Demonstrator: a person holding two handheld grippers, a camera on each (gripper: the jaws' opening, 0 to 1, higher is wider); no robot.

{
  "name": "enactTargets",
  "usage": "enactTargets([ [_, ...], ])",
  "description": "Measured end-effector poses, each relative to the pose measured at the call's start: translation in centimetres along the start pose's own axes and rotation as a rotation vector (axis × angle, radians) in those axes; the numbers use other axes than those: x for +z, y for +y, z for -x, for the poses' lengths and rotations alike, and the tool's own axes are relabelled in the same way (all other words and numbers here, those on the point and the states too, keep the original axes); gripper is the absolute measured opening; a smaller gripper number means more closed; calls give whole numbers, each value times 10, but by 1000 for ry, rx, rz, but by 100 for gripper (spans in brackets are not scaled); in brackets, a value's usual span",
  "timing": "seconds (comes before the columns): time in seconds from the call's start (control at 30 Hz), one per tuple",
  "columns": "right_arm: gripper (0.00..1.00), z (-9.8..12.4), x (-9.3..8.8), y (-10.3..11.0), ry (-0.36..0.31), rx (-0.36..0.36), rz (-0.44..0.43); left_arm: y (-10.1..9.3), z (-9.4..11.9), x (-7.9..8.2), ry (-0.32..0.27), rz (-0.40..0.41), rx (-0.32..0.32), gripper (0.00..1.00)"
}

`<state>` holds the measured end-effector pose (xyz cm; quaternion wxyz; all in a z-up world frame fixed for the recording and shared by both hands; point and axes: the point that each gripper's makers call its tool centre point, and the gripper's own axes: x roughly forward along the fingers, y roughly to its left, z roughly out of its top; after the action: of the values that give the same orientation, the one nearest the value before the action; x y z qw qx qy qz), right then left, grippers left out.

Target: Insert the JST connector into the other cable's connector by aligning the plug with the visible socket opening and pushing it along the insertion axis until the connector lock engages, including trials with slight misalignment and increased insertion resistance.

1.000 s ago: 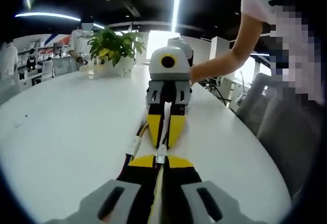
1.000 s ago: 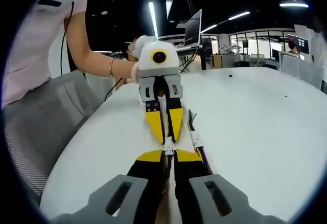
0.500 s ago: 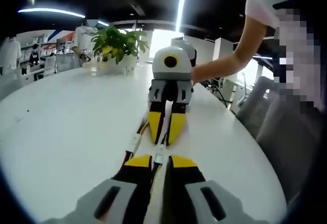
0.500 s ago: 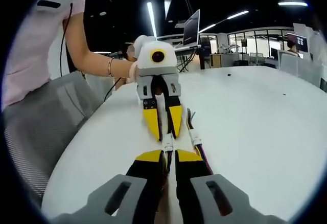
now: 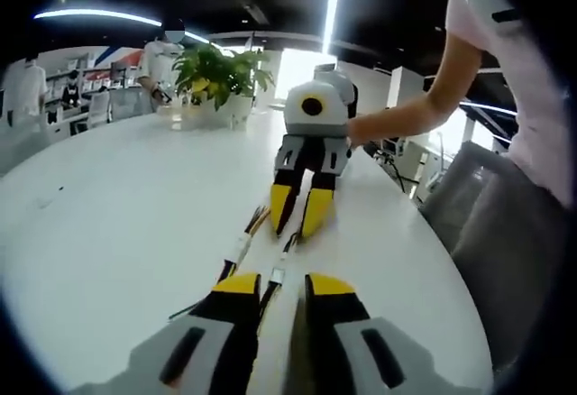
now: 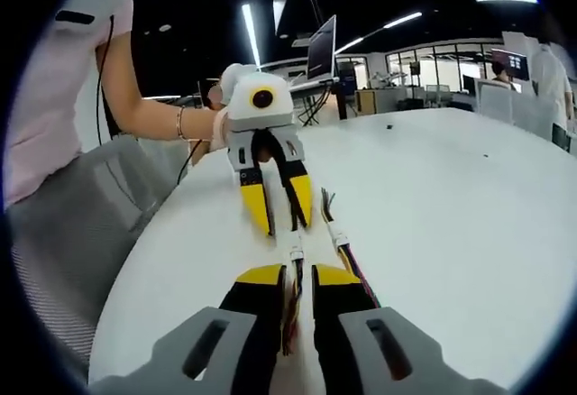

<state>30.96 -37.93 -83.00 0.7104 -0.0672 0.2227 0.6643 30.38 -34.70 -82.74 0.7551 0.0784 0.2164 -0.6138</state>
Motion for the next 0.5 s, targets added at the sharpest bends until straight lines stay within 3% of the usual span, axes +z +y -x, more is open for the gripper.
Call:
enactTargets([
  [0.17, 14, 6, 2, 1, 9, -28, -8, -4, 7, 3, -3, 12, 15, 18],
  [0.33, 18, 10, 5, 9, 7, -56, -28, -2, 15, 6, -5, 44, 51, 27],
  [0.5, 26, 15, 2, 13, 10, -89, -67, -2, 21, -2, 31, 41, 73, 35],
])
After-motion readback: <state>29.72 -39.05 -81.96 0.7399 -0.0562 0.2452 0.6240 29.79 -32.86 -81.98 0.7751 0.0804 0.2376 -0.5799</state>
